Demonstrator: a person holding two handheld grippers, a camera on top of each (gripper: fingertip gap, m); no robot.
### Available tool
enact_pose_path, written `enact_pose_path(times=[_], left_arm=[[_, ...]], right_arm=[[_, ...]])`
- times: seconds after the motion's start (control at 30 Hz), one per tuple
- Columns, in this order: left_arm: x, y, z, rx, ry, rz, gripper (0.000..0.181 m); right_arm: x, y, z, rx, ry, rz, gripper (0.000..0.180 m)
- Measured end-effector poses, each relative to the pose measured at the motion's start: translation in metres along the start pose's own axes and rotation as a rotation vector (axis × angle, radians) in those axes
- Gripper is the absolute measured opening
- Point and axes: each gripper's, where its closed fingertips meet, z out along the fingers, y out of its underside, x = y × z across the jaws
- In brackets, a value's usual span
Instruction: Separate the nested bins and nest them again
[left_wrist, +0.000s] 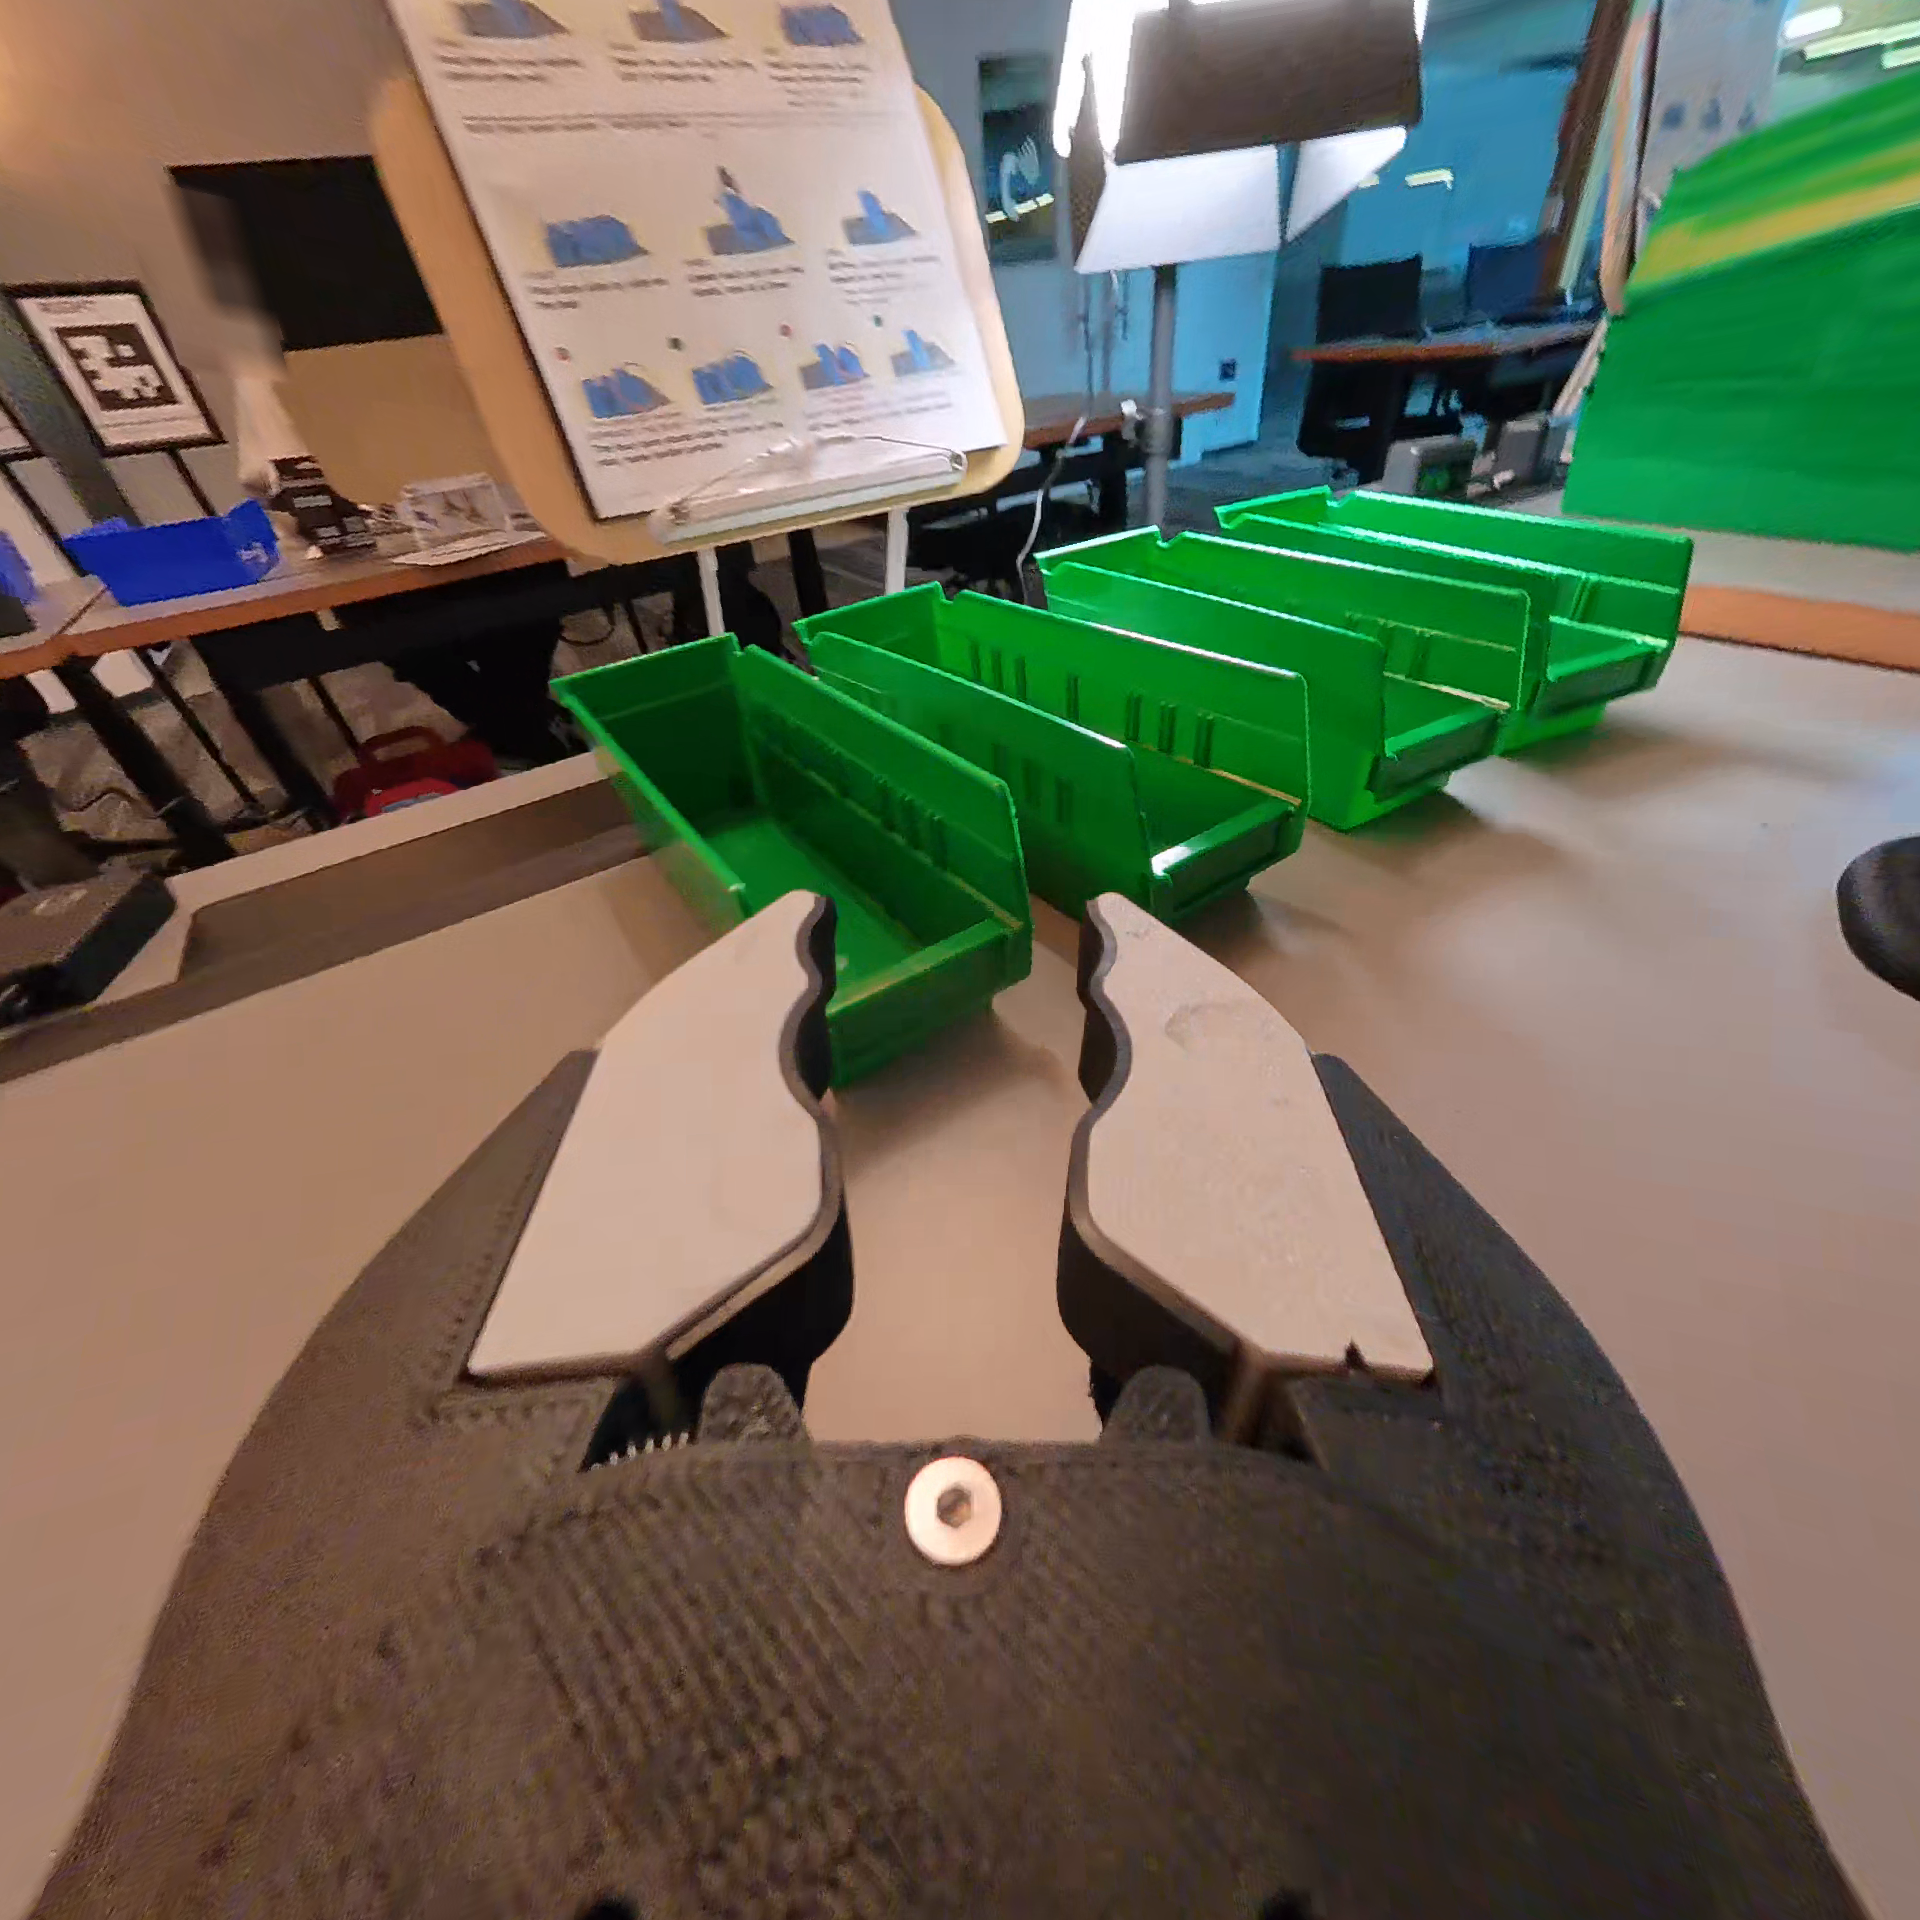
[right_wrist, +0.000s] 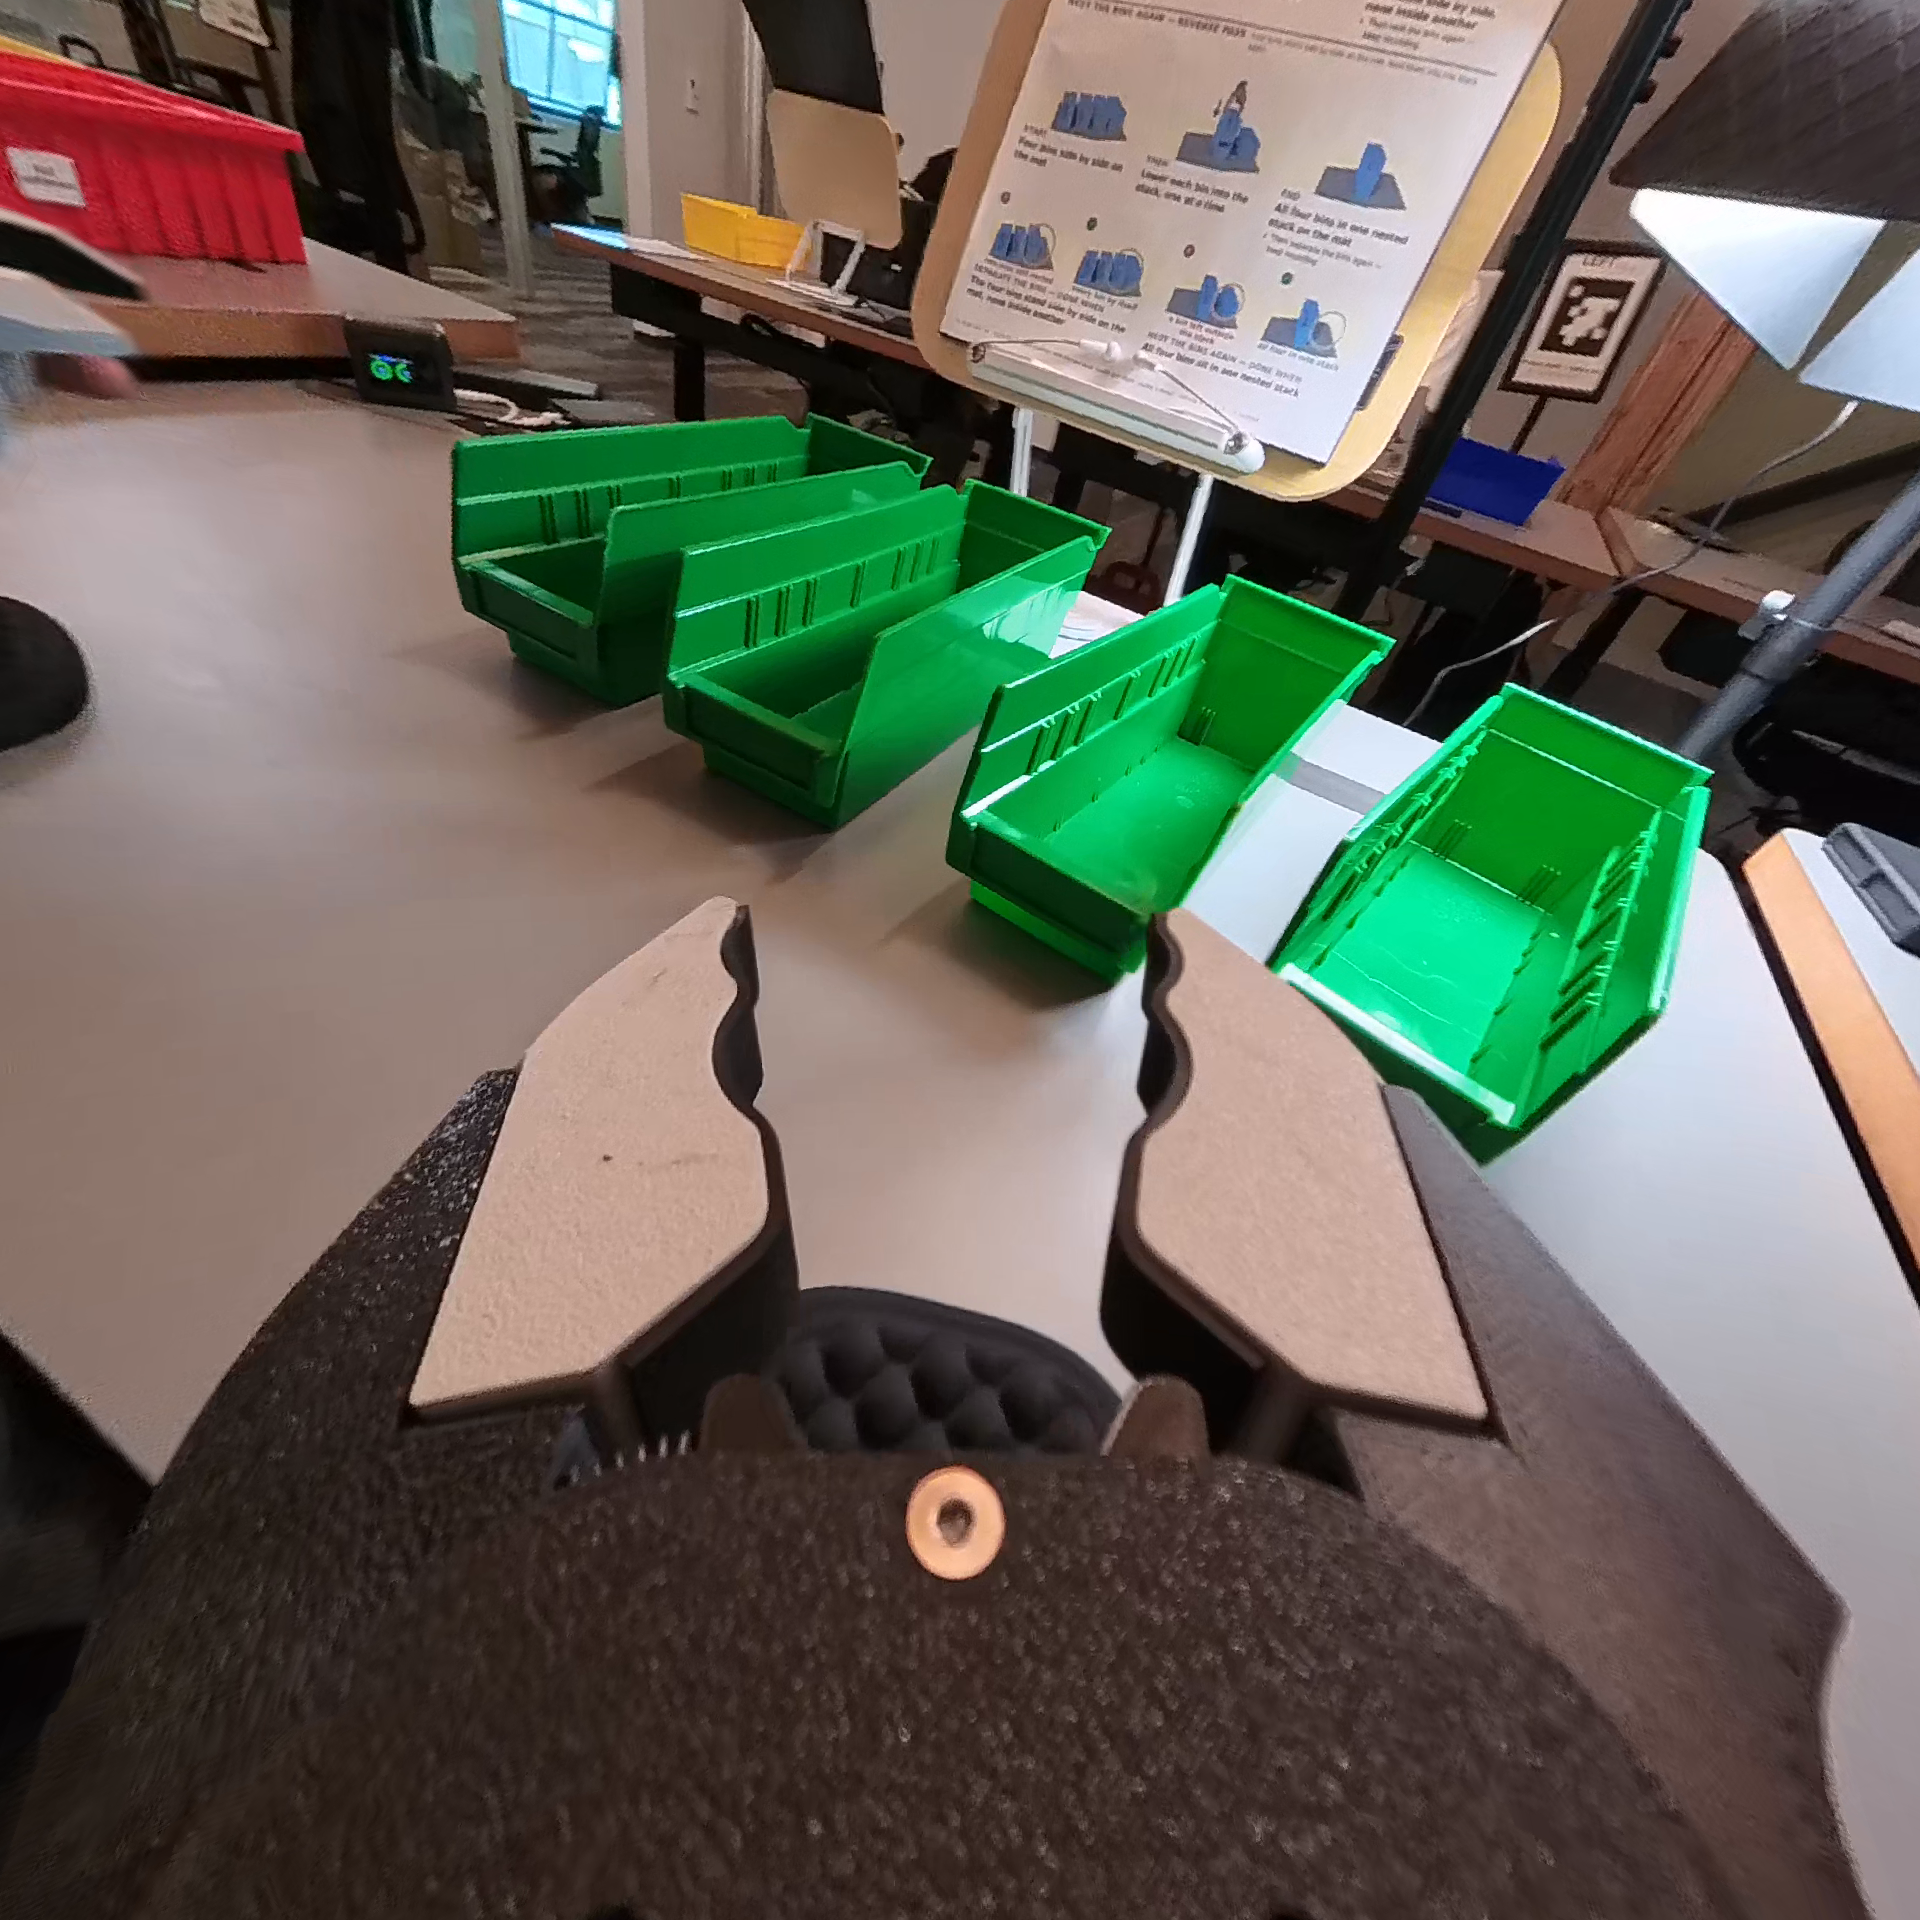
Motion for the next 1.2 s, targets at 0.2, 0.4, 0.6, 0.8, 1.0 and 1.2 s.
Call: enact_pose_path(times=[0.2,0.4,0.6,0.8,1.0,1.2], left_arm=[[-0.03,0.015,-0.006,0.065,-0.07,-0.105,0.042],[-0.041,0.022,-0.004,0.027,-0.103,-0.087,0.047],[-0.04,0.023,-0.004,0.029,-0.083,-0.13,0.048],[-0.037,0.024,-0.003,0.018,-0.08,-0.11,0.048],[-0.045,0.022,-0.007,0.024,-0.091,-0.117,0.048],[-0.05,0.02,-0.011,0.037,-0.106,-0.129,0.046]], right_arm=[[0.017,0.01,0.006,0.031,0.078,0.023,0.071],[0.024,0.021,0.018,0.025,0.106,0.04,0.071],[0.024,0.022,0.026,0.009,0.11,0.003,0.069],[0.028,0.025,0.032,-0.087,0.11,-0.124,0.067],[0.073,0.041,0.049,-0.255,0.129,-0.27,0.064],[0.121,0.08,0.081,-0.518,0.091,-0.503,0.068]])
